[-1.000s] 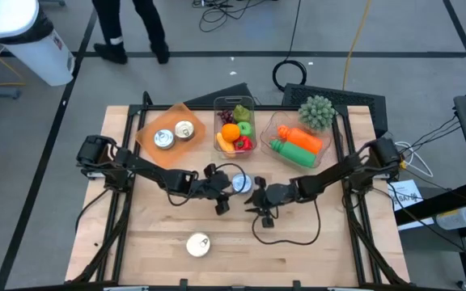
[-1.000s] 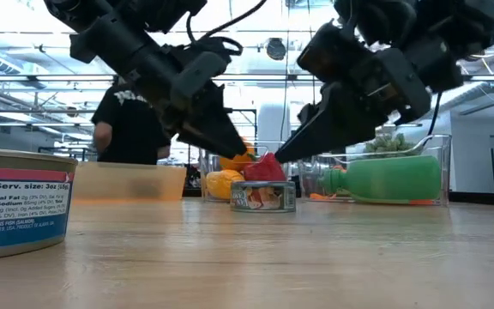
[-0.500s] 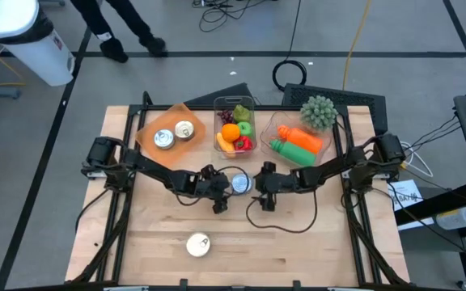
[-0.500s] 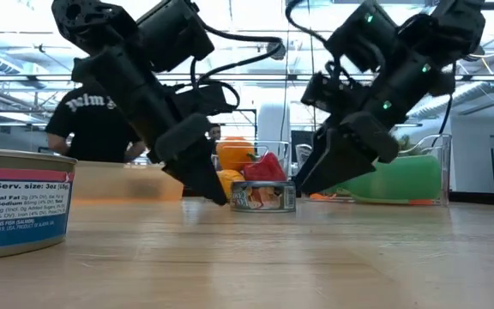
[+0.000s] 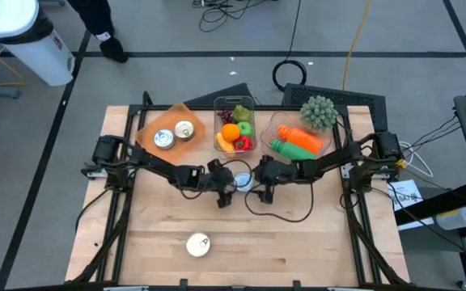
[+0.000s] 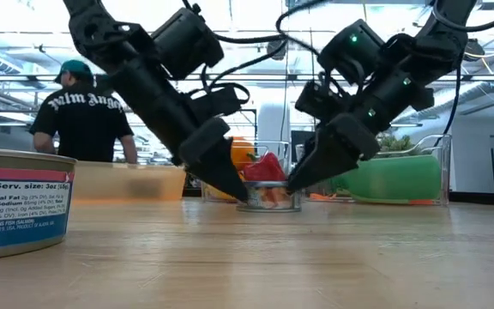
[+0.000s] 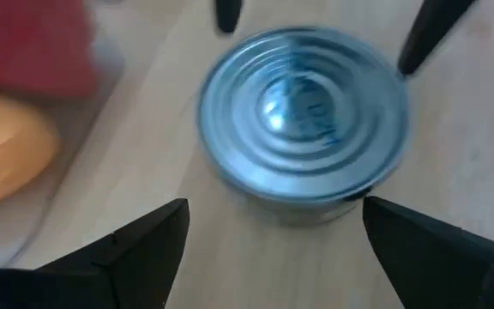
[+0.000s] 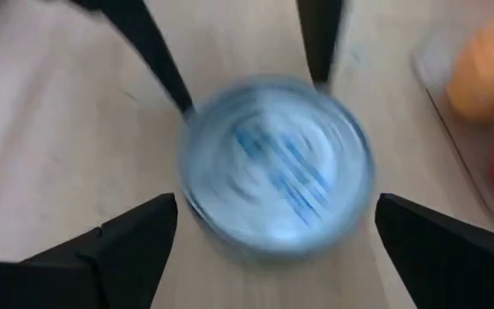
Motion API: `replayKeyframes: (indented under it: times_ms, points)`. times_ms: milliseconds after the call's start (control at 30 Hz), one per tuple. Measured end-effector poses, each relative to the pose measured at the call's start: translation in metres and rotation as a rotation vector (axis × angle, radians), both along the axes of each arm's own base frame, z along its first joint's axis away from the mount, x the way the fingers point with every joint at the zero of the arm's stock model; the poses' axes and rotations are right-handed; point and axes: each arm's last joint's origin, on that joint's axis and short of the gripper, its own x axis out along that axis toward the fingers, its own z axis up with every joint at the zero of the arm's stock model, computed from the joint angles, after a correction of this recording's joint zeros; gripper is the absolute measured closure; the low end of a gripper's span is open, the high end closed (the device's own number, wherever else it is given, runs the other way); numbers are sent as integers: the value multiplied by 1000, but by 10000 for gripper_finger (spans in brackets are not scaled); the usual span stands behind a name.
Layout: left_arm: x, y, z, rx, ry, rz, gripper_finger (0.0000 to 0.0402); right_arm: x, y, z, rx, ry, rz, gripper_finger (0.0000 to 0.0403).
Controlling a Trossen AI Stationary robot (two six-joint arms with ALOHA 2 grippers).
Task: Pick & Place Food Item
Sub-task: Put the green tuna can into the orange bin
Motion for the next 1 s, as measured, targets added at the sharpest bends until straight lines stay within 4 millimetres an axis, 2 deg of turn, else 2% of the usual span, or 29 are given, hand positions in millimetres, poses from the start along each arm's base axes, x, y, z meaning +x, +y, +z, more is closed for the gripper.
replayKeyframes:
  times_ms: [133,333,533,700,1000]
  points:
    - [9,2,-16,-46,-36,-68,39,6,2,-6,26,-42,72,23]
    - [14,3,-33,-59,-52,-61,38,9,2,-28,34,-4,74,22]
    - [15,2,-33,-56,-68,-68,38,11,3,-27,36,-40,76,23]
    - [15,2,-32,-56,-78,-73,38,11,3,-27,51,-42,65,54]
    - [11,-2,-5,-48,-95,-66,39,11,9,-14,51,-91,72,54]
